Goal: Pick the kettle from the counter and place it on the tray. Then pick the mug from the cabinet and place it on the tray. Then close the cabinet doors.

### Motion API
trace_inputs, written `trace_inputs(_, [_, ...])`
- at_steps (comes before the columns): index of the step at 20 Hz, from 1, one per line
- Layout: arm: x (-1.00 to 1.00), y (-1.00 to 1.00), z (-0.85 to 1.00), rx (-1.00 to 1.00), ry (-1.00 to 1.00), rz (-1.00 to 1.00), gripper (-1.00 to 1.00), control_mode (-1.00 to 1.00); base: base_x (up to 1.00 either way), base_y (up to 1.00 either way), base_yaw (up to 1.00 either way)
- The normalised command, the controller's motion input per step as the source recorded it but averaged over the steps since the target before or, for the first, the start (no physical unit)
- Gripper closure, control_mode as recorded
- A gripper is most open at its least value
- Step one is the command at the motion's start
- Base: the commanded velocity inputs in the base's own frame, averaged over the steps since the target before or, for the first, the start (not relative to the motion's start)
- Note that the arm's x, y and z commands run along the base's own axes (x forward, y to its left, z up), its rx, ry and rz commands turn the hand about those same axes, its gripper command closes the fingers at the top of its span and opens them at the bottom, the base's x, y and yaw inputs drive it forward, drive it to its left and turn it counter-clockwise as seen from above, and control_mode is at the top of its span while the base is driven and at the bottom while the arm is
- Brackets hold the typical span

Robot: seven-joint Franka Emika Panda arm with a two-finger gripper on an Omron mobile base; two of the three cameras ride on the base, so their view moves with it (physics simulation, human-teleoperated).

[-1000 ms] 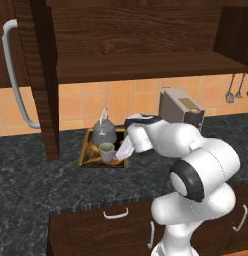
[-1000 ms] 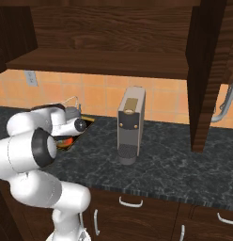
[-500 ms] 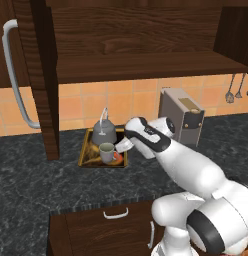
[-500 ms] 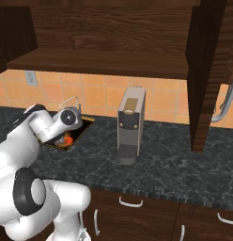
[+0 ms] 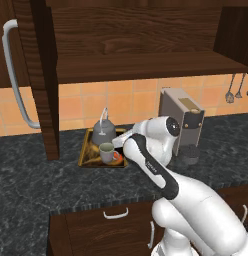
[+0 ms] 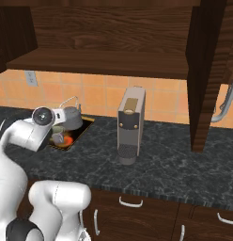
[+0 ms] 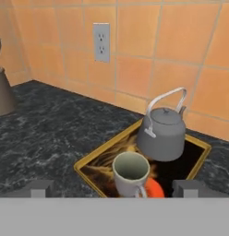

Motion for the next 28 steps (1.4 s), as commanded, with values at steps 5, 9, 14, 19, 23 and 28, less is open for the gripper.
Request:
trace_inputs(5, [-0.63, 0.0, 0.62, 0.03, -0.05, 0.0, -1.0, -1.0, 0.0, 0.0, 0.0])
trace_inputs(9, [-0.68, 0.0, 0.59, 0.0, -0.09, 0.0, -1.0, -1.0, 0.0, 0.0, 0.0])
trace_inputs(14, [-0.49, -0.04, 0.47, -0.06, 0.01, 0.01, -1.0, -1.0, 0.0, 0.0, 0.0])
trace_inputs(19, [-0.43, -0.04, 0.43, 0.0, 0.0, 0.06, -1.0, -1.0, 0.0, 0.0, 0.0])
trace_inputs(23, [-0.51, -0.03, 0.3, -0.05, 0.0, 0.06, -1.0, -1.0, 0.0, 0.0, 0.0])
trace_inputs(28, [-0.51, 0.0, 0.28, -0.06, 0.0, 0.12, -1.0, -1.0, 0.0, 0.0, 0.0])
